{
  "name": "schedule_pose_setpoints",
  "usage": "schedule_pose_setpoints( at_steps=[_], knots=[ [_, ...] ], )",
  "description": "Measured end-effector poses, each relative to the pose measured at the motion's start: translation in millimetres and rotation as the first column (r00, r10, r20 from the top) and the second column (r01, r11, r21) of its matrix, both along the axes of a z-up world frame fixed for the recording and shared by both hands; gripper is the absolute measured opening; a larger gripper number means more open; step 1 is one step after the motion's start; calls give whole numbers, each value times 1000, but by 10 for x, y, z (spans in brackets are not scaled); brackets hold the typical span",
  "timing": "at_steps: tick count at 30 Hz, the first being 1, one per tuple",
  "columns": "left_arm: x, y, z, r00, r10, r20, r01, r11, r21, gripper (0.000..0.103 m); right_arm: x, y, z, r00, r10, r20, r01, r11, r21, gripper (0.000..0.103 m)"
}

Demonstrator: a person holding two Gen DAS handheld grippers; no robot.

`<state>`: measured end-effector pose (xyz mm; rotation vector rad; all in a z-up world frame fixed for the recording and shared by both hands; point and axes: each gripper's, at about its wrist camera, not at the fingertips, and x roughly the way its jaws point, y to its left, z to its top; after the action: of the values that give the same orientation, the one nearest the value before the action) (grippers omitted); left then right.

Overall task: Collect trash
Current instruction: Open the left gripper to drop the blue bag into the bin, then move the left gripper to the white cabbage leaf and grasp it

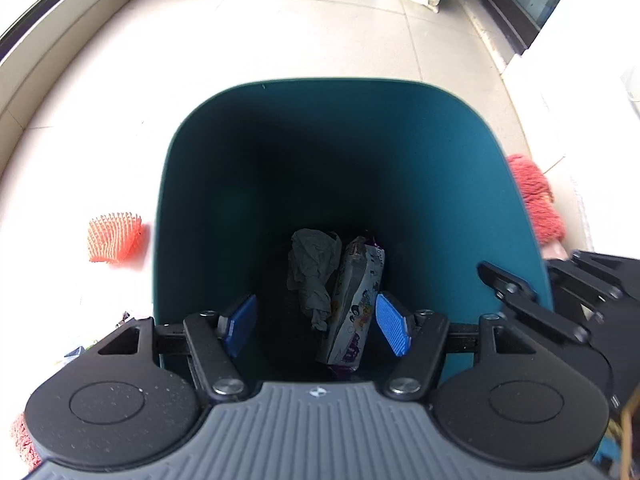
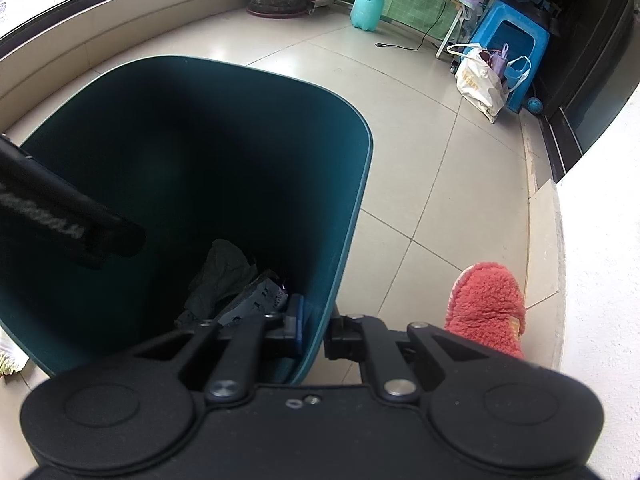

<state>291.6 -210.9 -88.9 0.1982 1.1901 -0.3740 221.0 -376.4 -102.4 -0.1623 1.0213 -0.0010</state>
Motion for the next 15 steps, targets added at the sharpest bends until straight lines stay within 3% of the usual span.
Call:
schedule_pose_setpoints(
  at_steps=[8,15],
  knots=[
    [-351,344,585,998,16,69,-13,999,-53,65,62,47,-6,999,0,-39,0,1000,-22,9],
    [-523,783,834,992,66,106,-61,997,-51,65,129,58,-18,996,12,-90,-16,999,-41,9]
  ],
)
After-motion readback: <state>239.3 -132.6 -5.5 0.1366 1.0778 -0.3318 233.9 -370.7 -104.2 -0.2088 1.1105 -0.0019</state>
